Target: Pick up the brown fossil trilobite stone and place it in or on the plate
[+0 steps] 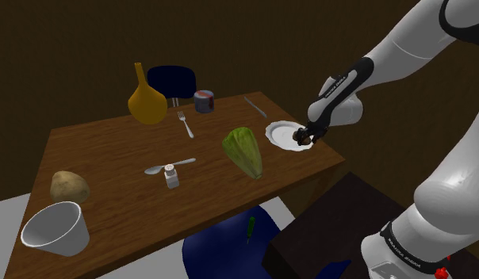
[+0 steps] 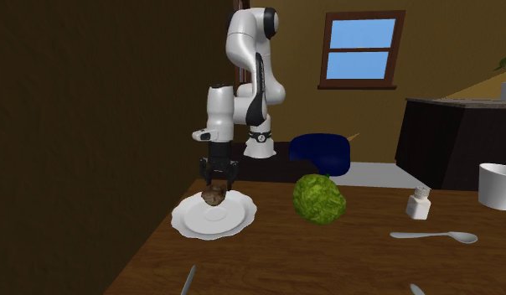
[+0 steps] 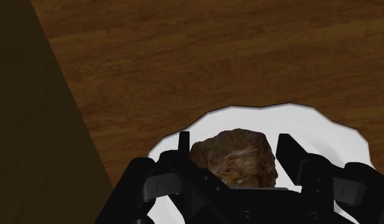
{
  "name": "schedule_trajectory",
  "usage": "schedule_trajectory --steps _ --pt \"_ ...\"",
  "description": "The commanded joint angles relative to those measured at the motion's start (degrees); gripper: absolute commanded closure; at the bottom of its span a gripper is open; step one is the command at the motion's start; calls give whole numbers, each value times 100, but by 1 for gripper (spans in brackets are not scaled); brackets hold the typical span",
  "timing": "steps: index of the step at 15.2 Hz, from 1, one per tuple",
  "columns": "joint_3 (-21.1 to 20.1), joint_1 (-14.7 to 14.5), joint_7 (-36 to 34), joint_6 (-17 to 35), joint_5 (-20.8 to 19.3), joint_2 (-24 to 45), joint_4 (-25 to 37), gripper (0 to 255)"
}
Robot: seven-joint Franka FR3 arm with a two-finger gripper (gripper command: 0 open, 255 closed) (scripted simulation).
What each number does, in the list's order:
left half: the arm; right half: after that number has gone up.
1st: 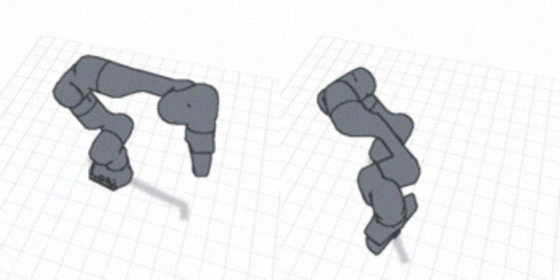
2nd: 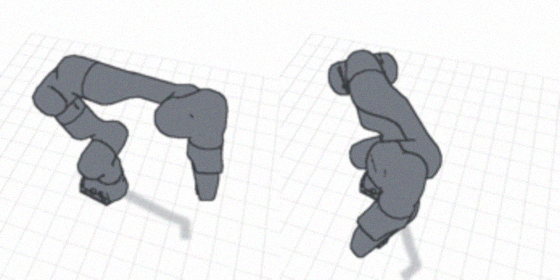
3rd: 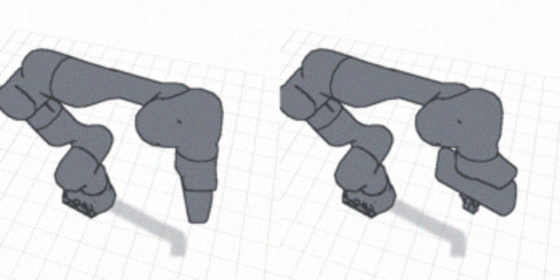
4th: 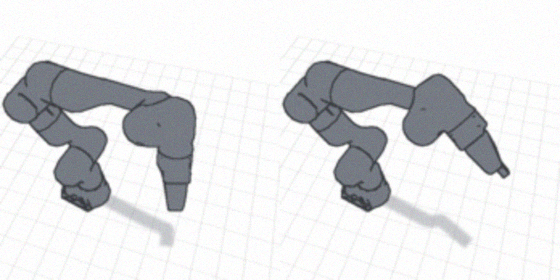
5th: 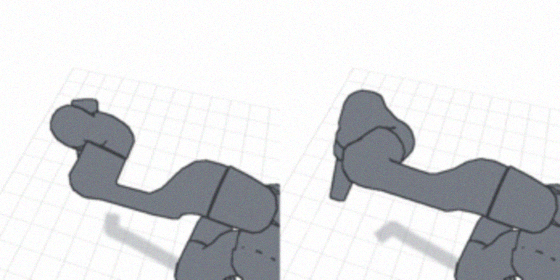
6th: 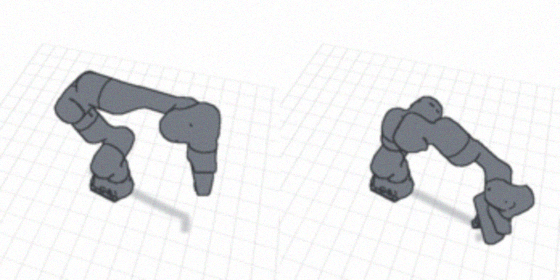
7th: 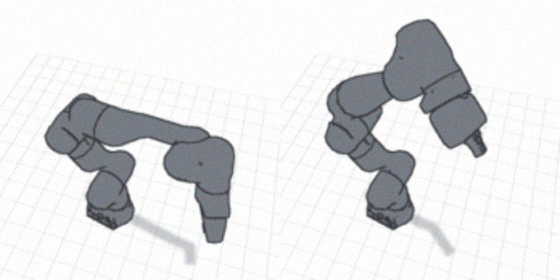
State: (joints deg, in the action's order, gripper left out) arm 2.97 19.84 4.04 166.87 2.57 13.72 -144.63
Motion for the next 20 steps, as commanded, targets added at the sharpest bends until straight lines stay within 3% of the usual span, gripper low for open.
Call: schedule_trajectory --steps 1,14,18,20 --pt "23 -14 -18 -129 -28 -157 -29 255" --pt "106 -62 -163 -1106 -225 -1132 -24 255" --pt "-39 -264 -563 -1433 -280 -359 1073 255" --pt "-38 -267 -556 -1288 -268 -228 1059 255"
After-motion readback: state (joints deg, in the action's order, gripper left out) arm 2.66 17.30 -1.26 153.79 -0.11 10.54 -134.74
